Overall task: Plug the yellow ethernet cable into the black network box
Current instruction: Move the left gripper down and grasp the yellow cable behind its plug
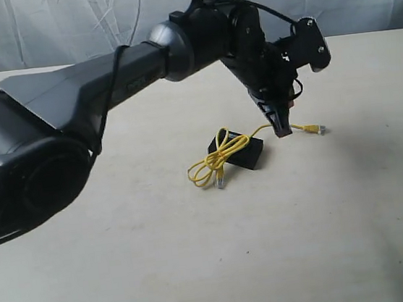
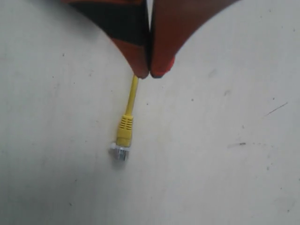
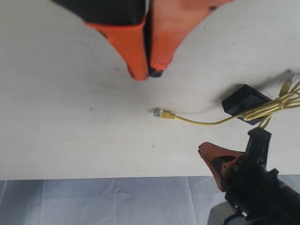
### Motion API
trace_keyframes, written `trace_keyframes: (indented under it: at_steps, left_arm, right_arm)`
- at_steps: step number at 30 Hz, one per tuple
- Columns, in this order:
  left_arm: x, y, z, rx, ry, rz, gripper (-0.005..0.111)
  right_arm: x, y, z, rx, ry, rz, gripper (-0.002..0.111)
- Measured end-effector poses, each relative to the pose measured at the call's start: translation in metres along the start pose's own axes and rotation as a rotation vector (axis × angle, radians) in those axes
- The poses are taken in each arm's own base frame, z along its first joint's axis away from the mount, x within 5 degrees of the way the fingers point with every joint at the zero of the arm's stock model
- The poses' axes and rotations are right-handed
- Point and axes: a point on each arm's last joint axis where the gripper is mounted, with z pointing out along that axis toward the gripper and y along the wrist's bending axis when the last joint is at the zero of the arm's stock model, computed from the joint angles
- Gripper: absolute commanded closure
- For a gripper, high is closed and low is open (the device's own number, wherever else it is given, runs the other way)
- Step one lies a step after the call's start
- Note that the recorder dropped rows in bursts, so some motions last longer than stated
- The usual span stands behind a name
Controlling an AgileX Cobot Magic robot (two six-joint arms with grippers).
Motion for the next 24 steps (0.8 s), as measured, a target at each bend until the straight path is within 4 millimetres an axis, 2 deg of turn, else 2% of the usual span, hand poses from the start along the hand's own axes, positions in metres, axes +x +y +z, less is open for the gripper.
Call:
trace_keyframes:
  at_steps: [4,12,18,24]
  left_arm:
    - [0.000,-0.007,0.010,0.011,0.006,0.090,0.099]
    - [0.012,-0.009,0.026,-0.002,0.079,0.184,0.071]
    - [0.013,-0.008,0.027,-0.014,0.095,0.205,0.069]
    - [0.020,-0.011,0.037,-0.010,0.112,0.214,0.069]
  right_arm:
    - [0.000,0.000,0.000,0.000,0.000,0.000,0.109]
    - [0.000,0.000,0.000,0.000,0.000,0.000,0.109]
    - [0.000,0.000,0.000,0.000,0.000,0.000,0.109]
    - [0.000,0.000,0.000,0.000,0.000,0.000,0.109]
